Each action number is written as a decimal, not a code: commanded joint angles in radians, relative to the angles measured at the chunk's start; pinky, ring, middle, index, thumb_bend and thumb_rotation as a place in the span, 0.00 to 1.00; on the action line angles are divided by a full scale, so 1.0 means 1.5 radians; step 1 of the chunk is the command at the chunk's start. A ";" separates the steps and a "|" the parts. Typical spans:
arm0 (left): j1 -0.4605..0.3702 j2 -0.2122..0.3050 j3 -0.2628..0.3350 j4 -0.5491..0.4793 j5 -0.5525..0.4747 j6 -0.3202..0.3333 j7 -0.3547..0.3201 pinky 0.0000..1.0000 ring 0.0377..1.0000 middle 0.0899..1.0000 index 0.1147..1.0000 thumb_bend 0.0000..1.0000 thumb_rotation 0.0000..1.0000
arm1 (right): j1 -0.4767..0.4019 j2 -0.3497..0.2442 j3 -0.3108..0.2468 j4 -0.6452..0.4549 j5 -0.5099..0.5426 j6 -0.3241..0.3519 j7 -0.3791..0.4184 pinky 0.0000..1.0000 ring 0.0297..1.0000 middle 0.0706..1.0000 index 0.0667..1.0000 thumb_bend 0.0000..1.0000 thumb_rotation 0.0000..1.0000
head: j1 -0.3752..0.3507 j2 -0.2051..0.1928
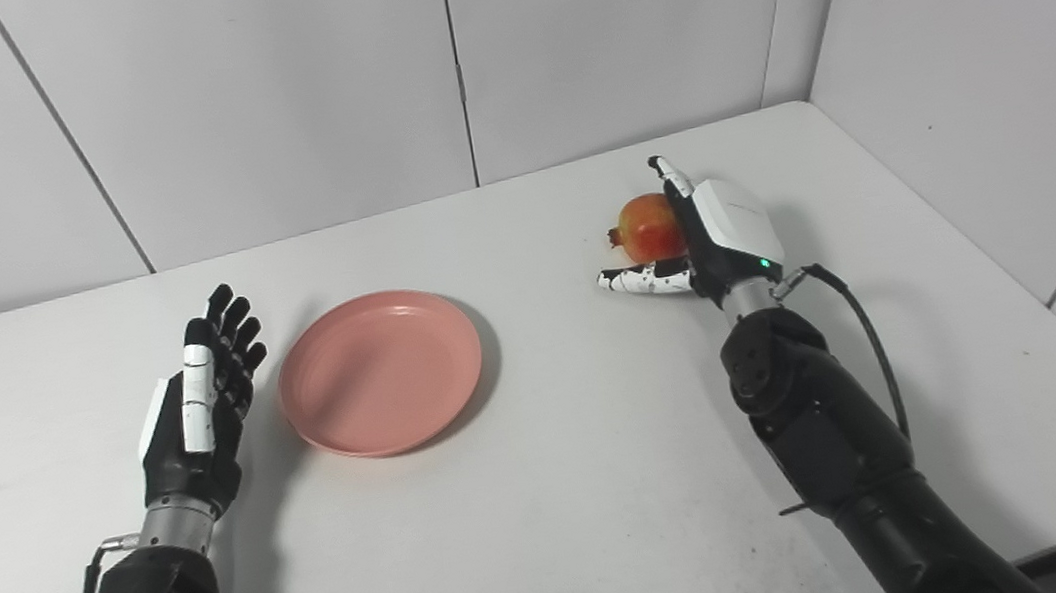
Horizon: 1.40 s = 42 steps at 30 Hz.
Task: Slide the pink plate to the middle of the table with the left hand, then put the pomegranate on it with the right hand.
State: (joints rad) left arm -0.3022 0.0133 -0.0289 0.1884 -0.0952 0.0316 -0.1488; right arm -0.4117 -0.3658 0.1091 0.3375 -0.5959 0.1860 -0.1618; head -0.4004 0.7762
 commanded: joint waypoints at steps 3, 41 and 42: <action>-0.018 -0.002 0.002 -0.024 -0.004 -0.003 0.003 0.99 1.00 1.00 1.00 0.74 1.00 | -0.039 -0.006 -0.003 -0.003 -0.007 -0.016 -0.029 0.68 0.77 0.82 0.83 0.94 0.25 | 0.002 0.000; -0.019 -0.004 -0.008 -0.029 0.018 0.005 0.021 0.96 0.99 1.00 1.00 0.73 1.00 | -0.039 0.002 -0.009 0.041 -0.040 -0.159 -0.289 0.16 0.40 0.45 0.45 0.52 0.00 | 0.010 -0.001; -0.019 -0.005 -0.009 -0.028 0.021 0.005 0.023 0.96 0.99 1.00 1.00 0.73 1.00 | -0.038 0.001 -0.009 0.039 -0.040 -0.163 -0.292 0.16 0.42 0.44 0.45 0.52 0.00 | 0.012 -0.002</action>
State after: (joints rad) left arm -0.3022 0.0112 -0.0388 0.1737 -0.0752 0.0567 -0.1239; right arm -0.4259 -0.3469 0.1054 0.4342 -0.6501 -0.0009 -0.5609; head -0.3866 0.7747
